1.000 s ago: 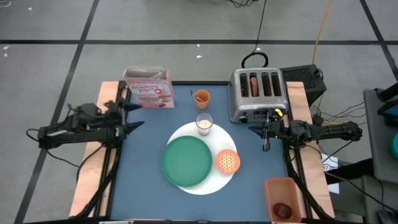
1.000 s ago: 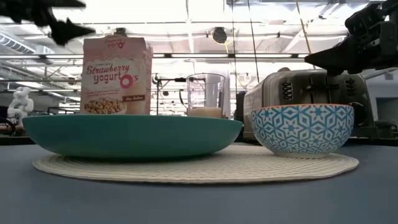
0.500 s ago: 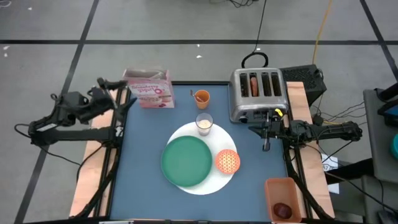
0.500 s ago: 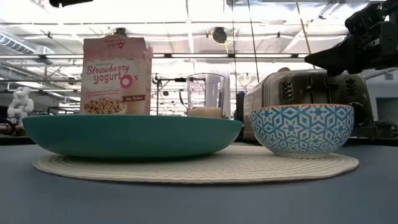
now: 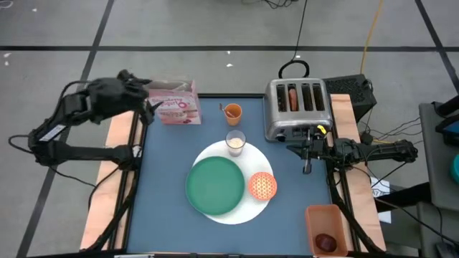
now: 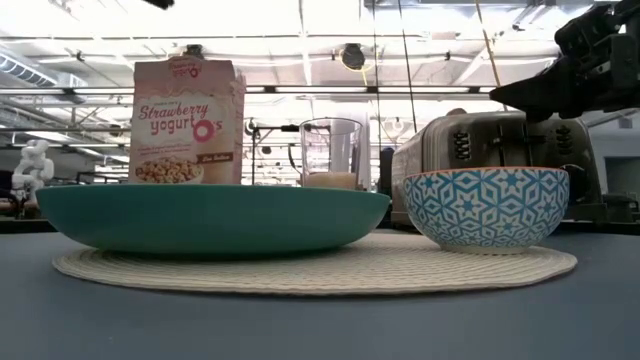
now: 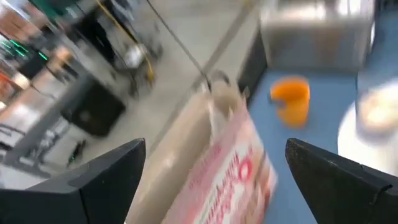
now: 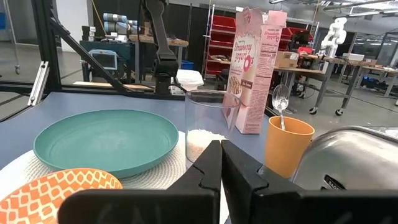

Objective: Arrange a breakfast setting
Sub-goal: Pour the cereal from the cereal box into the orange bowl

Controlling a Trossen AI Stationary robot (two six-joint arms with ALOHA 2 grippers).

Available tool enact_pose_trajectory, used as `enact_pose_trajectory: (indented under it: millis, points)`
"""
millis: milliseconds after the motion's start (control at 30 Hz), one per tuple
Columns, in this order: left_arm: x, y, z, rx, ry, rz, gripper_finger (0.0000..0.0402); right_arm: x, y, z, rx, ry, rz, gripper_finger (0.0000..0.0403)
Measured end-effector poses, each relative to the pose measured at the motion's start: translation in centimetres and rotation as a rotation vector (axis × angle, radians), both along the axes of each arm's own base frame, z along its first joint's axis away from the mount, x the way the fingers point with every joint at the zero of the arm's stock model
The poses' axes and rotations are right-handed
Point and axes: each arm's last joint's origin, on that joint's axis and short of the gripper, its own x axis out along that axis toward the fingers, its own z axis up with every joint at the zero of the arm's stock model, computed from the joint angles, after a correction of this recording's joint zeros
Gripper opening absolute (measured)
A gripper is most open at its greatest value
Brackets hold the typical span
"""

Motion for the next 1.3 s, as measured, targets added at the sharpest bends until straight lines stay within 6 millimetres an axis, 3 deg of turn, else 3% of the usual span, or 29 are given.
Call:
enact_pose_trajectory:
  millis: [167,400,533,867,1300]
  points:
    - [1.9,3.0,-0.6,-0.047,0.167,0.054,0.0390,0.0,0.0,0.0,0.000,-0.001,0.000,0.0002]
    - [2.7,7.6,-2.3,-0.204,0.240,0.086,0.0390,0.0,0.0,0.0,0.000,-0.001,0.000,0.0002]
    - [2.9,9.1,-3.6,-0.320,0.274,0.082,0.0390,0.0,0.0,0.0,0.000,-0.001,0.000,0.0002]
    - [4.2,10.4,-5.0,-0.397,0.330,0.082,0.0390,0.0,0.0,0.0,0.000,-0.001,0.000,0.0002]
    - [4.0,10.4,-5.8,-0.466,0.384,0.169,0.0390,0.0,0.0,0.0,0.000,-0.001,0.000,0.0002]
